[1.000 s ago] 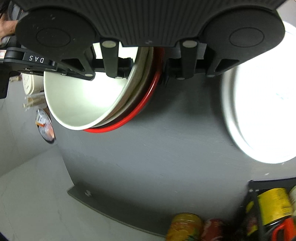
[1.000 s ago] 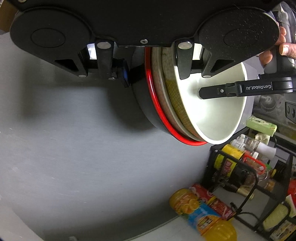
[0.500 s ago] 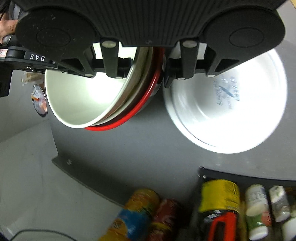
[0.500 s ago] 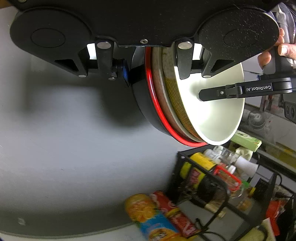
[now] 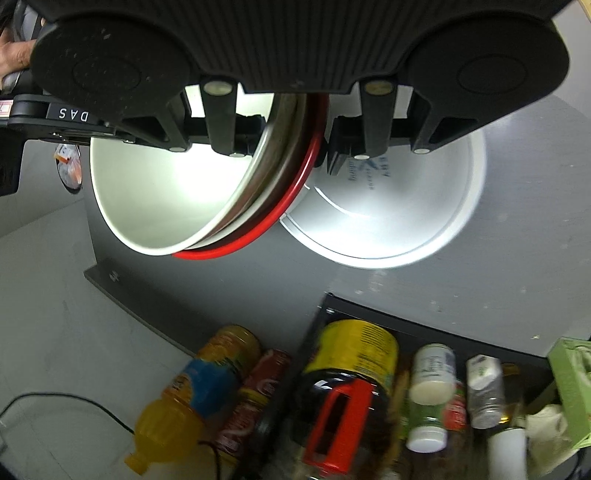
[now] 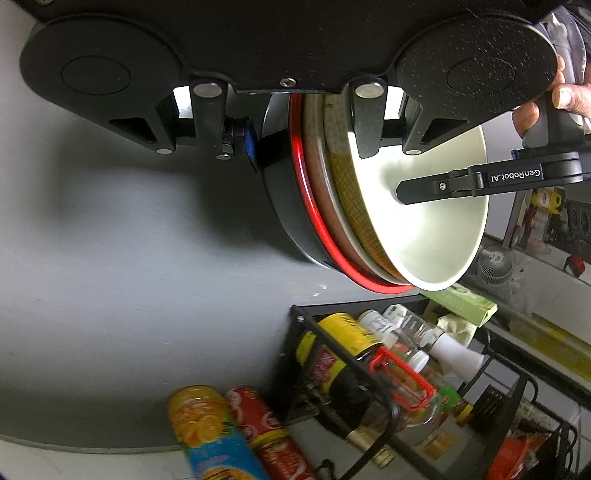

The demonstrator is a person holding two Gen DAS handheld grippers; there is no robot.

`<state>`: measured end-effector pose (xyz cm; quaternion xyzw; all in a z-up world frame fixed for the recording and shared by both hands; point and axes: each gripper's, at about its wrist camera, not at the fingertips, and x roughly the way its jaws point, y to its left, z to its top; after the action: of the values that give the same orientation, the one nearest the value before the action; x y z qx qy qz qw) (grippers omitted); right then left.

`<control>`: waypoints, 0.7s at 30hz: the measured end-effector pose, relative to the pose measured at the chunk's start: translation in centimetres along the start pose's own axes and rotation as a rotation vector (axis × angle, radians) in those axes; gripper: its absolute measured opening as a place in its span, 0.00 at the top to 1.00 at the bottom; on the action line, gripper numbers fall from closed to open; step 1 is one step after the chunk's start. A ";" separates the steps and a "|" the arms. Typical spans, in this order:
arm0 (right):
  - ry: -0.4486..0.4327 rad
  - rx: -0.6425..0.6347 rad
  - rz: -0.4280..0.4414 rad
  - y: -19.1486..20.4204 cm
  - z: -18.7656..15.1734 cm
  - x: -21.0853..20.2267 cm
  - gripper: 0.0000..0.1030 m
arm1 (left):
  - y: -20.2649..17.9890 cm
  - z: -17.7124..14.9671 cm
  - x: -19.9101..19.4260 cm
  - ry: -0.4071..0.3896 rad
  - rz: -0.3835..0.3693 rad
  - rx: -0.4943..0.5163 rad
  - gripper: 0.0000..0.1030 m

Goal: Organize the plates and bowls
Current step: 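Lift the red bowl stack with both grippers and carry it over the plates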

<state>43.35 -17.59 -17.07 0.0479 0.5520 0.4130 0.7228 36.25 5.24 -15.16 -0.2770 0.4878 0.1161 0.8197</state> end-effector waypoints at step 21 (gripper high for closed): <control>0.056 -0.036 0.011 5.2 1.9 5.7 0.68 | 7.8 1.3 -1.5 -0.032 0.027 -0.109 0.71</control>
<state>42.44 -9.76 -17.92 0.0264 0.5644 0.4281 0.7053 32.87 12.51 -16.05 -0.3129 0.4710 0.1579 0.8095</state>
